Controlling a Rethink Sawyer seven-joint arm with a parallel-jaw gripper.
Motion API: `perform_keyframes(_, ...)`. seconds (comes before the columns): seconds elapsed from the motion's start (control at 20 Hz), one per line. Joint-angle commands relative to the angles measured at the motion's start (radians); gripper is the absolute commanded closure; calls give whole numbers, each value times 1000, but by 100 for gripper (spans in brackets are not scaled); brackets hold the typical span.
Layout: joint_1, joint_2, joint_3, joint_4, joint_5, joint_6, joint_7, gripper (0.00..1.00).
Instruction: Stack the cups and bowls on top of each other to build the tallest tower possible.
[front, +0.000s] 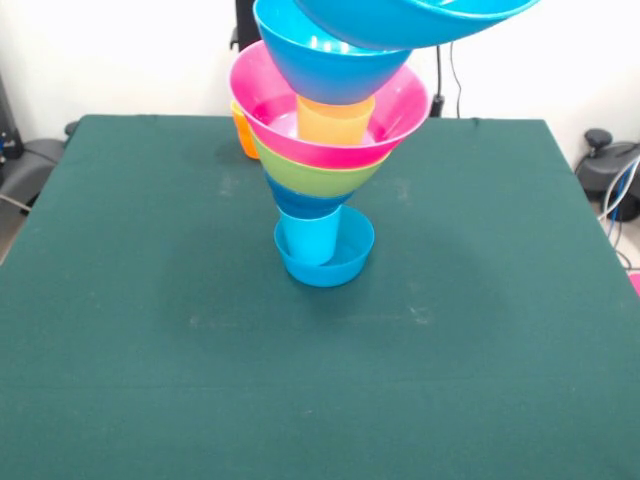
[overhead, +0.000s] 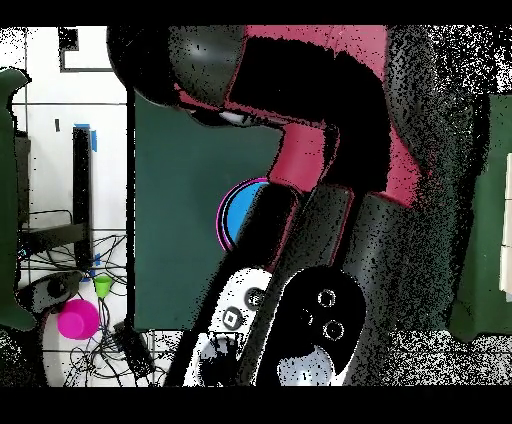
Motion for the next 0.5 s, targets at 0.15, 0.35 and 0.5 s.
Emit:
perform_keyframes(0.15, 10, -24, 113, 172, -80, -46, -170, 100)
perform_keyframes(0.35, 11, -38, 114, 202, -85, -62, -164, 100)
perform_keyframes(0.5, 15, -54, 109, 230, -92, -75, -157, 100)
